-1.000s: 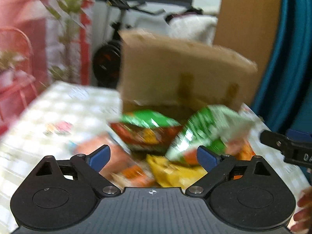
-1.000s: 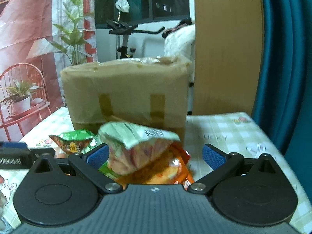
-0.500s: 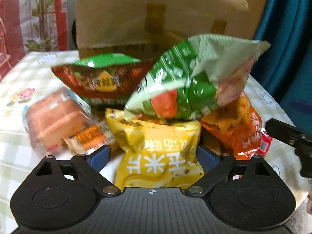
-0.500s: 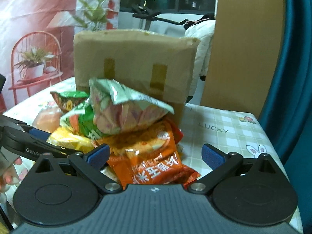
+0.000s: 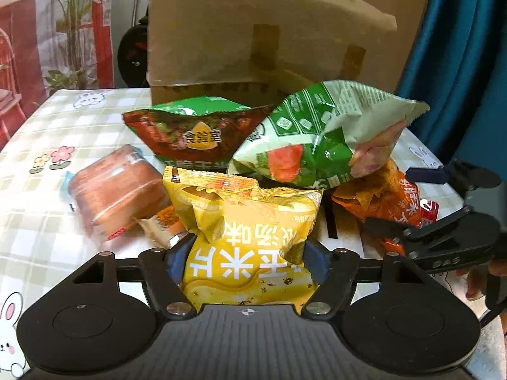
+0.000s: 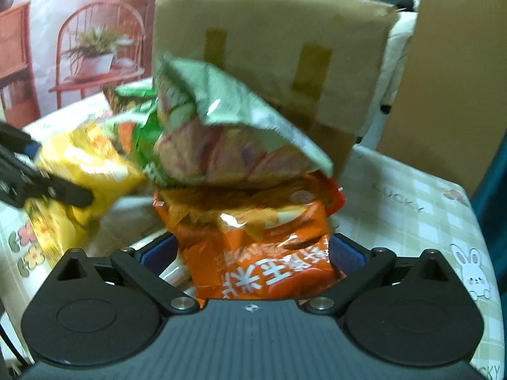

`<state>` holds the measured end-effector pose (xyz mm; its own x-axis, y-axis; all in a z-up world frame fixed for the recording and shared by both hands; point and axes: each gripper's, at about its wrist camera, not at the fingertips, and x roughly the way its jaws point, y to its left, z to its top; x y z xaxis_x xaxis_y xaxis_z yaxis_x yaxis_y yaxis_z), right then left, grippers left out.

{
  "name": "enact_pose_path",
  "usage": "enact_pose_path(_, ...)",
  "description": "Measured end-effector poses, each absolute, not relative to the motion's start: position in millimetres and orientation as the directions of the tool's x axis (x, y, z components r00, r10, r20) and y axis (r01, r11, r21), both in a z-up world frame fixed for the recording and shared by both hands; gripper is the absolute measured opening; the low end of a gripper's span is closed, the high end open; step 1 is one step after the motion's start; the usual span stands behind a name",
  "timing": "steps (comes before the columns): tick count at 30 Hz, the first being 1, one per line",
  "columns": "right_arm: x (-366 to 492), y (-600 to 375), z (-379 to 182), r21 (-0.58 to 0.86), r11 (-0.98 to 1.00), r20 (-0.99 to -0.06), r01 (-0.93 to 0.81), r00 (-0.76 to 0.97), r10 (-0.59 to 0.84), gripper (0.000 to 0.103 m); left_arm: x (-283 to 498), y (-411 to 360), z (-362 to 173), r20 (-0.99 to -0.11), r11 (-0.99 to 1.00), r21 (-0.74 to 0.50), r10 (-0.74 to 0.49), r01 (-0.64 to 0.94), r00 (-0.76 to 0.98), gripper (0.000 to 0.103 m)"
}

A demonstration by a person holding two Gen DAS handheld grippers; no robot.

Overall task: Organize snacks
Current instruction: 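Carry both bags into the box and open both tools to drop them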

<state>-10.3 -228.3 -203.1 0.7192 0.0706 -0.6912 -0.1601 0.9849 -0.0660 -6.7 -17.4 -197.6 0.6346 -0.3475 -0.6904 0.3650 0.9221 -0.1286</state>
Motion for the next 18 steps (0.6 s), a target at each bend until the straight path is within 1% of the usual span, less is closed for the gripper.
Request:
enact_pose_path(4, -6, -219, -211, -0.124, 0.982, -0.704, -0.141, 0.710, 0.013, 0.103, -11, -17, -182, -0.681, 0.930, -0.111, -0.327, 0.349, 0.655, 0.073)
enact_pose_path(8, -4, -217, -213, -0.136, 0.986, -0.701, -0.093, 0.713, -0.029, 0.101, -12, -11, -175, -0.660, 0.941, -0.115, -0.311, 0.317, 0.684, 0.073)
enact_pose_path(9, -4, -217, -212, -0.137, 0.987, -0.701, -0.086, 0.712, -0.035, 0.095, -14, -9, -172, -0.653, 0.944, -0.112, -0.304, 0.309, 0.693, 0.074)
enact_pose_path(10, -6, -217, -210, -0.130, 0.988, -0.700, -0.081, 0.714, -0.034, 0.084, -16, -8, -169, -0.645, 0.947, -0.107, -0.298, 0.302, 0.704, 0.074)
enact_pose_path(11, -8, -218, -208, -0.124, 0.989, -0.696, -0.079, 0.717, -0.030, 0.079, -16, -4, -166, -0.635, 0.949, -0.100, -0.292, 0.298, 0.716, 0.074)
enact_pose_path(12, -11, -218, -203, -0.122, 0.990, -0.690, -0.068, 0.723, -0.036, 0.069, -18, -2, -163, -0.621, 0.952, -0.092, -0.284, 0.292, 0.730, 0.074)
enact_pose_path(13, -13, -217, -198, -0.117, 0.992, -0.680, -0.048, 0.732, -0.045, 0.063, -17, 0, -161, -0.610, 0.955, -0.085, -0.276, 0.285, 0.743, 0.074)
enact_pose_path(16, -24, -230, -183, -0.030, 0.999, -0.660, 0.013, 0.751, -0.029, 0.054, -18, 8, -153, -0.577, 0.962, -0.082, -0.258, 0.260, 0.775, 0.074)
enact_pose_path(18, -30, -237, -174, 0.036, 0.998, -0.637, 0.056, 0.771, -0.021, 0.053, -17, 10, -146, -0.560, 0.967, -0.078, -0.245, 0.244, 0.791, 0.074)
